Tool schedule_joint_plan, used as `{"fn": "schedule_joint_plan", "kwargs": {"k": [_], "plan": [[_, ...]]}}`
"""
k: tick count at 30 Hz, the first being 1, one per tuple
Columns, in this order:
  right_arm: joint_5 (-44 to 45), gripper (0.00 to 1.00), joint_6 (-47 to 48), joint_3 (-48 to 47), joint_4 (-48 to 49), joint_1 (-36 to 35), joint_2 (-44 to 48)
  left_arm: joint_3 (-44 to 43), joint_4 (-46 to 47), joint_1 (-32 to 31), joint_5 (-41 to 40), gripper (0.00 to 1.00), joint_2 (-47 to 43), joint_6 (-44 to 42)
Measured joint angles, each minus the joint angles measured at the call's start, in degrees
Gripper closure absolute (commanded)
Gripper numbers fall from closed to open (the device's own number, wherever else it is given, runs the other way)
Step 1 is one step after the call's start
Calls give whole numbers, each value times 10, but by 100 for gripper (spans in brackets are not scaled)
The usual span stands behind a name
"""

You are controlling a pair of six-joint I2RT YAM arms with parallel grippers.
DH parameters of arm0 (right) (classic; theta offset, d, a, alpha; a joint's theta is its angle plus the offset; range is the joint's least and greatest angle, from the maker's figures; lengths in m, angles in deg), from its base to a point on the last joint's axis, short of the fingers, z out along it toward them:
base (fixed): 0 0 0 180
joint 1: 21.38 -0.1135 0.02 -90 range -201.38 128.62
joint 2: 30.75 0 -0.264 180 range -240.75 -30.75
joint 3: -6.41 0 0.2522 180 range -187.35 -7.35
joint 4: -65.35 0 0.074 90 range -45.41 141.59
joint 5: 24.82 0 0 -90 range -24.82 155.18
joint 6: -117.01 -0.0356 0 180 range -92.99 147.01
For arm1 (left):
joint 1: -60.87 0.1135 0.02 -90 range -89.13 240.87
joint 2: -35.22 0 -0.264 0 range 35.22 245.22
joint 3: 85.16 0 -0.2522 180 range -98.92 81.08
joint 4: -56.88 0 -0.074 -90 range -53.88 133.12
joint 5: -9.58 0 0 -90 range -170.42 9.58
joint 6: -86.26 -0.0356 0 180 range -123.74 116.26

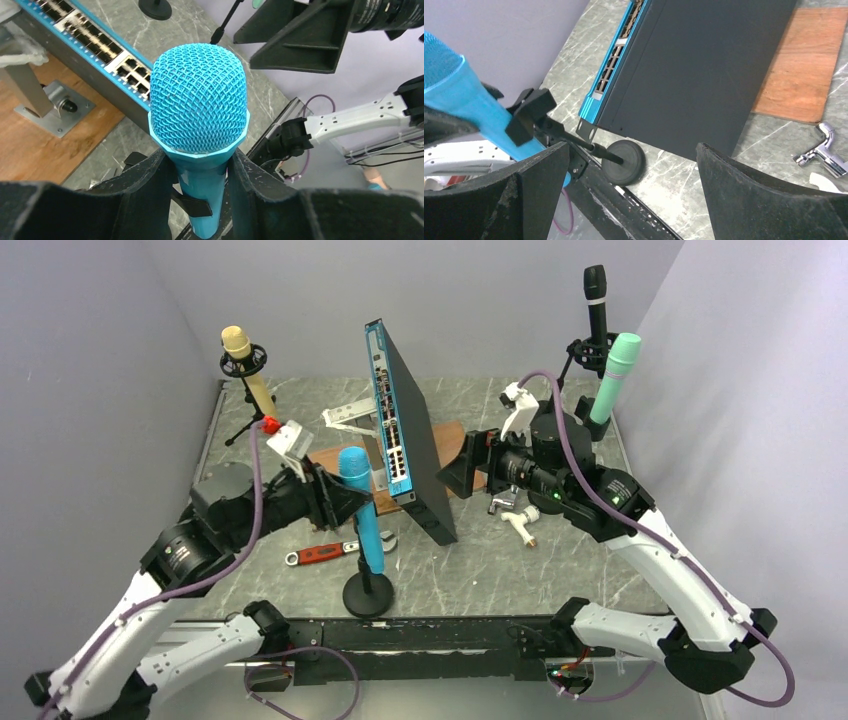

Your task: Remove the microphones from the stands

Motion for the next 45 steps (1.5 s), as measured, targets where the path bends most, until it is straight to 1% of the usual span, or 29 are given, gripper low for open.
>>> {"fn": "schedule_joint_plan", "kwargs": {"k": [4, 7, 9, 11, 19, 24, 31, 34, 40, 45], "plan": [[41, 0, -4, -22, -14, -28, -18, -17, 7, -123, -118, 100, 34, -23], [71, 0, -5, -30, -16, -56, -24, -38, 13, -223, -232, 100, 71, -49], [86, 0, -5, -30, -16, -71, -22, -42, 26, -261, -283, 100, 91, -59], [94, 0, -5, -30, -16, -80, -15, -42, 41, -283, -330, 100, 101, -68], [113, 0, 4, -30, -15, -80, 8, -39, 71, -293, -455, 100, 92, -118], [112, 0, 7, -23, -7, -80, 9, -27, 93, -293, -491, 100, 76, -133], [106, 0, 11, -23, 3, -81, 9, -9, 93, -297, -497, 100, 70, -105], [103, 0, 12, -23, 7, -82, 9, -11, 75, -298, -495, 100, 60, -82], [102, 0, 14, -17, 16, -82, 10, -47, 12, -298, -490, 100, 56, -34], [100, 0, 14, -10, 18, -82, 12, -47, -3, -299, -492, 100, 48, -15]]}}
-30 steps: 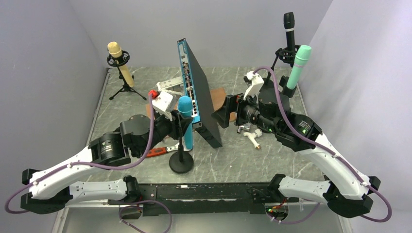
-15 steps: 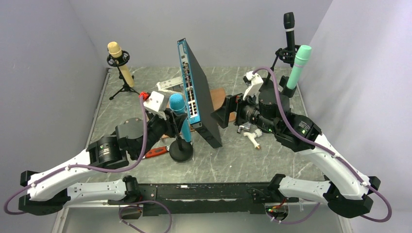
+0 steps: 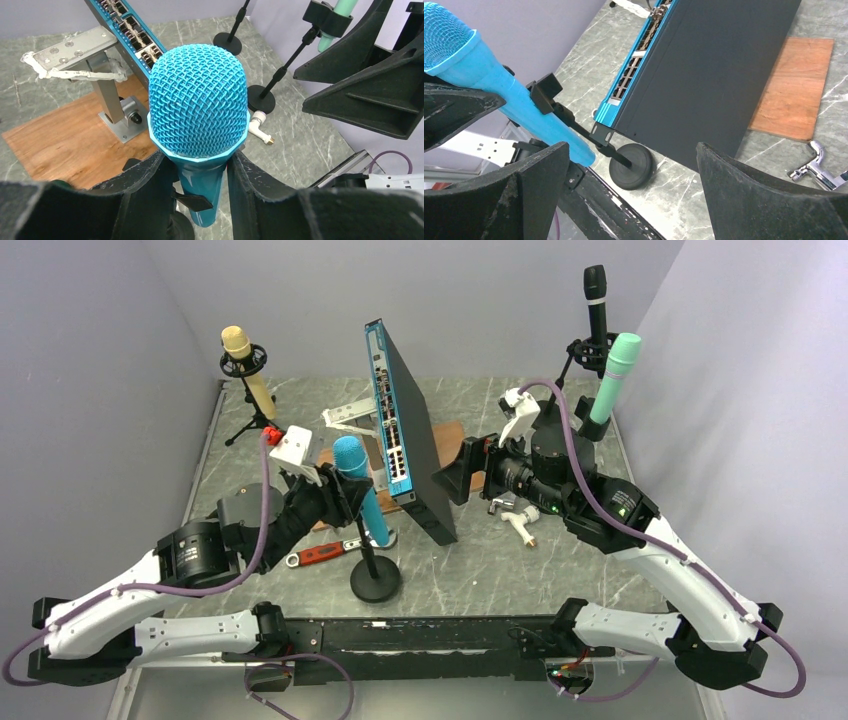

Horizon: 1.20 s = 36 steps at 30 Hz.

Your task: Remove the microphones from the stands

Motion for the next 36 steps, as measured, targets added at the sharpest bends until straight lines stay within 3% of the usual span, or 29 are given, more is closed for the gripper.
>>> {"fn": "schedule_joint_plan", "kwargs": {"k": [12, 14, 16, 18, 19, 26, 36], "plan": [[-11, 0, 0, 0, 1, -1, 0, 19, 9, -2, -28, 98, 14, 28], [-13, 0, 0, 0, 2, -2, -1, 19, 12, -2, -29, 58, 18, 32], [-14, 0, 0, 0, 2, -5, -3, 19, 12, -3, -28, 25, 20, 39], [-13, 0, 0, -1, 3, -10, -7, 18, 5, -3, -24, 4, 17, 42], [-13, 0, 0, -2, 3, -15, -10, 19, 3, -3, -18, 1, 13, 40], [32, 0, 4, -30, 0, -90, -40, 64, 24, -4, 37, 1, -86, 16], [169, 0, 43, -133, 9, -285, -124, 26, -37, -4, 86, 1, -145, -65]]}}
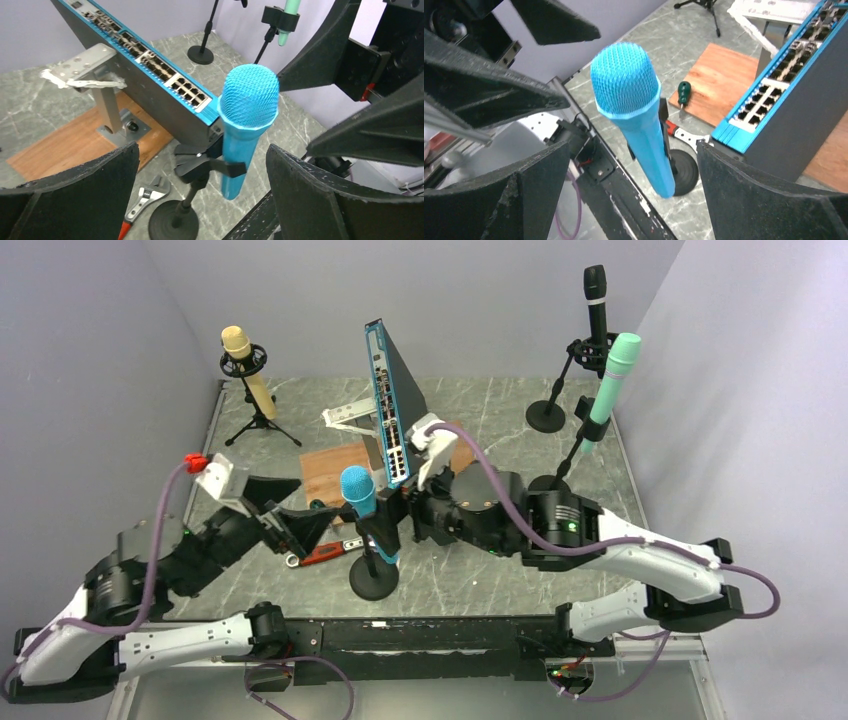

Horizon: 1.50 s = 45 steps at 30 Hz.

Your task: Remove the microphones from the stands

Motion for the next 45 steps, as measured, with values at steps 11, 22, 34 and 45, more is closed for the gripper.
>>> {"fn": "schedule_joint_plan", "kwargs": {"k": [11, 22, 34, 45], "plan": [[179, 25, 11, -110, -24, -48, -146, 28, -81, 0, -92, 1, -134, 11], [172, 100, 65, -74, 13, -44, -144, 114, -71, 0, -39, 1, -73, -23], [-139, 100, 166, 83, 125, 56, -10, 151, 16, 0, 103, 1, -80, -101], [-291, 100, 208, 91, 138, 90, -8, 132, 19, 88, 232, 2, 1, -155]]}}
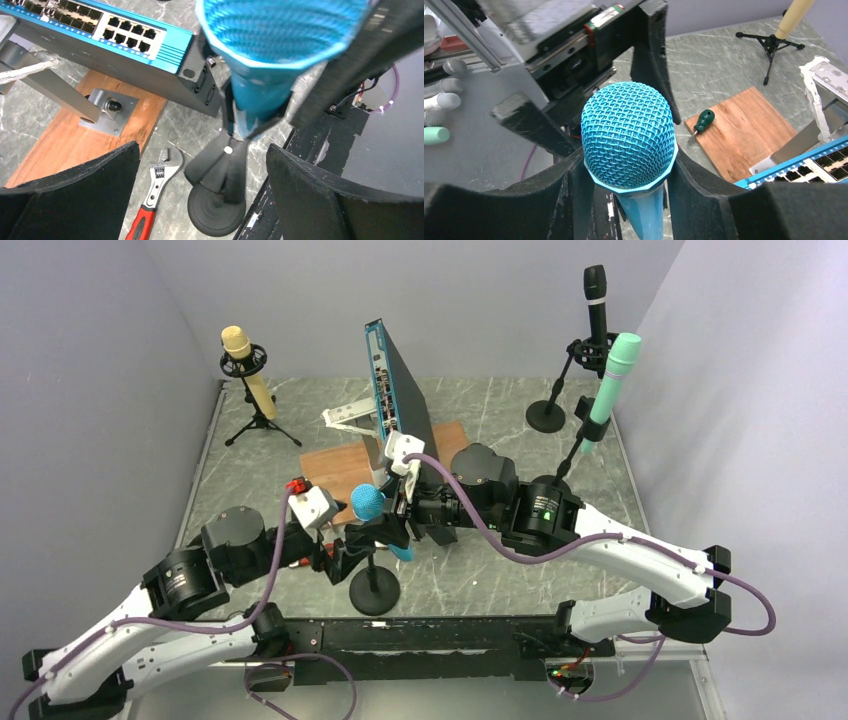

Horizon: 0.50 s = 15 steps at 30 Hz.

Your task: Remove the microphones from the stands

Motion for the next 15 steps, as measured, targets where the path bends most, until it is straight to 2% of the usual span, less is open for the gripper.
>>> {"fn": "schedule_joint_plan", "kwargs": {"k": [5, 11, 15], "plan": [[-11, 100, 2, 2, 3, 5, 0, 0, 7, 93, 105, 11, 23, -9], [-12, 100, 2, 2, 3, 11, 0, 4, 7, 113, 159, 19, 17, -8], [-13, 100, 2, 2, 3, 12, 0, 5, 6, 118, 175, 8, 20, -9]]}}
